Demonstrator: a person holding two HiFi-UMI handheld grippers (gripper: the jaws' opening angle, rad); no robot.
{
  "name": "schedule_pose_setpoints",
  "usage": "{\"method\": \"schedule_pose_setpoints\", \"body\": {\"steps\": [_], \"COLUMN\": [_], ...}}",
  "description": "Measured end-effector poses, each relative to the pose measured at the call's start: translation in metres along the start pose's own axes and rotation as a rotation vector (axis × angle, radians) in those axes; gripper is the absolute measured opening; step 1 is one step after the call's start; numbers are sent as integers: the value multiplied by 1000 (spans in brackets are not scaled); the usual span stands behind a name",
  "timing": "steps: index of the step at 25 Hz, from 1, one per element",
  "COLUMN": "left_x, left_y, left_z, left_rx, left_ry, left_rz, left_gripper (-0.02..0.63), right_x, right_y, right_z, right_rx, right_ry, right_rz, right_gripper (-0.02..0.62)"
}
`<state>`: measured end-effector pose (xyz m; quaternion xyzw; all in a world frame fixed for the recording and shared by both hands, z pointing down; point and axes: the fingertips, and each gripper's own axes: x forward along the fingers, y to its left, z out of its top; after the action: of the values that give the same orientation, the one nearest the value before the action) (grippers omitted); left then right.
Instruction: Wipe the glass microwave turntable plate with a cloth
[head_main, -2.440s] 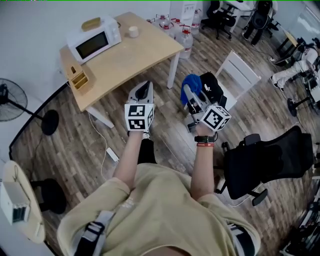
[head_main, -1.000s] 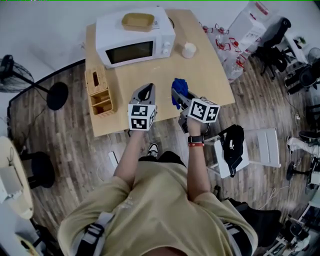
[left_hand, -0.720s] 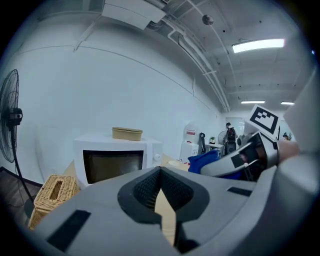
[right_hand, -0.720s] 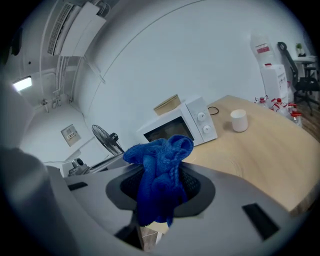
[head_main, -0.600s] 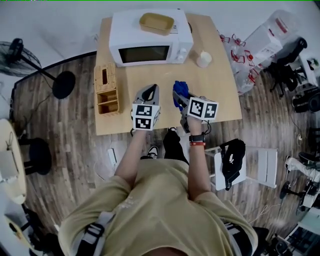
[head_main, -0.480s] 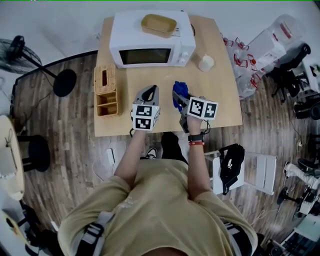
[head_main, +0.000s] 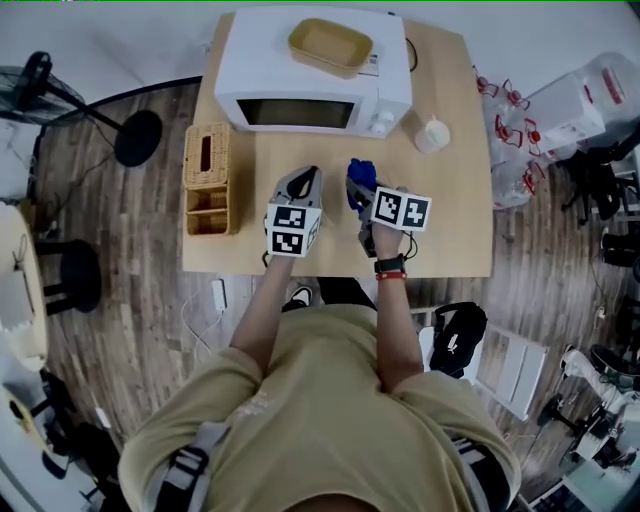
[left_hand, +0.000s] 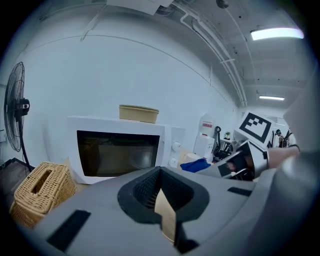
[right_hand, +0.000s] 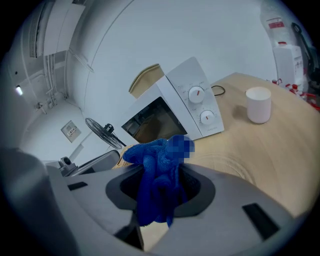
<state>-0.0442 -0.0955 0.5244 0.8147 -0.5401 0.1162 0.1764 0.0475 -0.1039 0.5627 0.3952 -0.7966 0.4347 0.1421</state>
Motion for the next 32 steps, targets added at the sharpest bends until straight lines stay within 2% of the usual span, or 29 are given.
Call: {"method": "schedule_pose_setpoints", "body": {"steps": [4,16,27,32], "left_x": [23,64,73,73], "left_y": [9,26,46,48], "left_z": [-1,-40,-55,-61], "left_rx": [-12,-44,-61,-72], "left_ry": [13,119,159,175], "left_rz": [13,30,63,58], "left_gripper": [18,18,18,18], "right_x": [28,97,144,151], "right_y": [-15,-48,-39,-42], "right_z": [4,-14,-26,-33], "right_rx": [-16,9,-15,-7], "right_ry": [50,140,218,228], "right_rz": [10,30,68,58], "right_gripper": [139,138,138,138]}}
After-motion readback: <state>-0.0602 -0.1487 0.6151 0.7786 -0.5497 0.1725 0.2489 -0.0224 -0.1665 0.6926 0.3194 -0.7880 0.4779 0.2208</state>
